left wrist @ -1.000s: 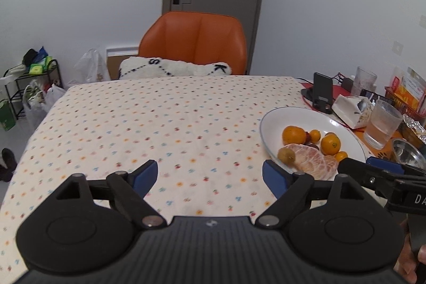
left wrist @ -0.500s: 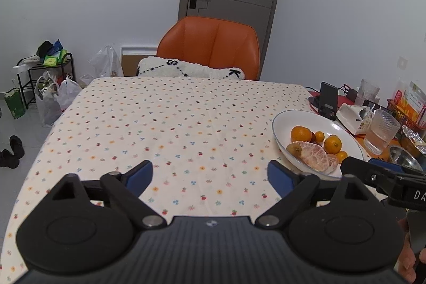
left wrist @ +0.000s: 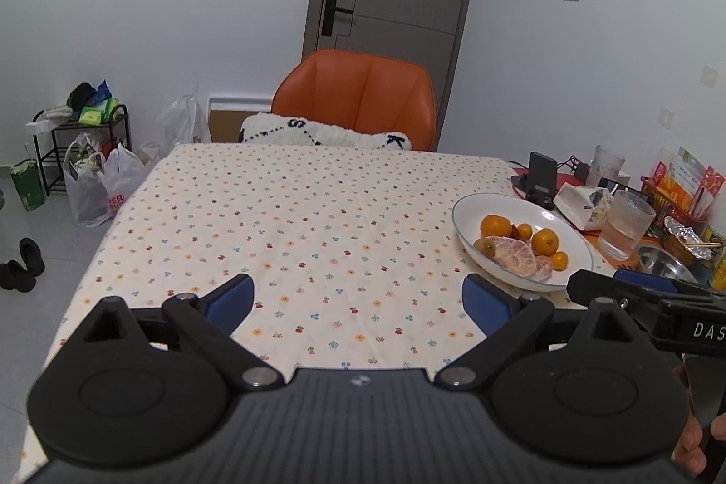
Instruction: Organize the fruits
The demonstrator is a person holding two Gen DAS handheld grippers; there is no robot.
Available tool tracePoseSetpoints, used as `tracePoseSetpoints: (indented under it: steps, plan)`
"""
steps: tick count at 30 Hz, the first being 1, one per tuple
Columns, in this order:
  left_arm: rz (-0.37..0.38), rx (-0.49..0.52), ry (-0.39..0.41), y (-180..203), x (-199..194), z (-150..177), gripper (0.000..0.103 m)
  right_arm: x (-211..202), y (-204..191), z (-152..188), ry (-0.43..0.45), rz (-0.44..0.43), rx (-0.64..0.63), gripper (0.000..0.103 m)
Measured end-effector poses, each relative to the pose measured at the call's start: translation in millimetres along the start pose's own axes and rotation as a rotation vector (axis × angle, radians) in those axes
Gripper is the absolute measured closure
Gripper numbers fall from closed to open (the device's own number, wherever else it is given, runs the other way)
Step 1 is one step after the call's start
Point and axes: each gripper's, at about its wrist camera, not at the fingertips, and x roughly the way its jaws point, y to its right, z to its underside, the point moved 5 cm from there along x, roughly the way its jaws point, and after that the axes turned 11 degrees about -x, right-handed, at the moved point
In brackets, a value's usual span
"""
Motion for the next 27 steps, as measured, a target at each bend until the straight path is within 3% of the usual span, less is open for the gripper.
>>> tracePoseSetpoints:
  steps: [11, 27]
  plan:
    - [0.033, 0.006, 0.023, 1, -39, -7, 0.0, -26, -8, -5, 0.014, -0.018, 0.0, 0.0]
    - [0.011, 0.013, 0.003, -6, -62, -12, 0.0, -55, -19, -12, -0.029, -0.021, -0.019, 0.0]
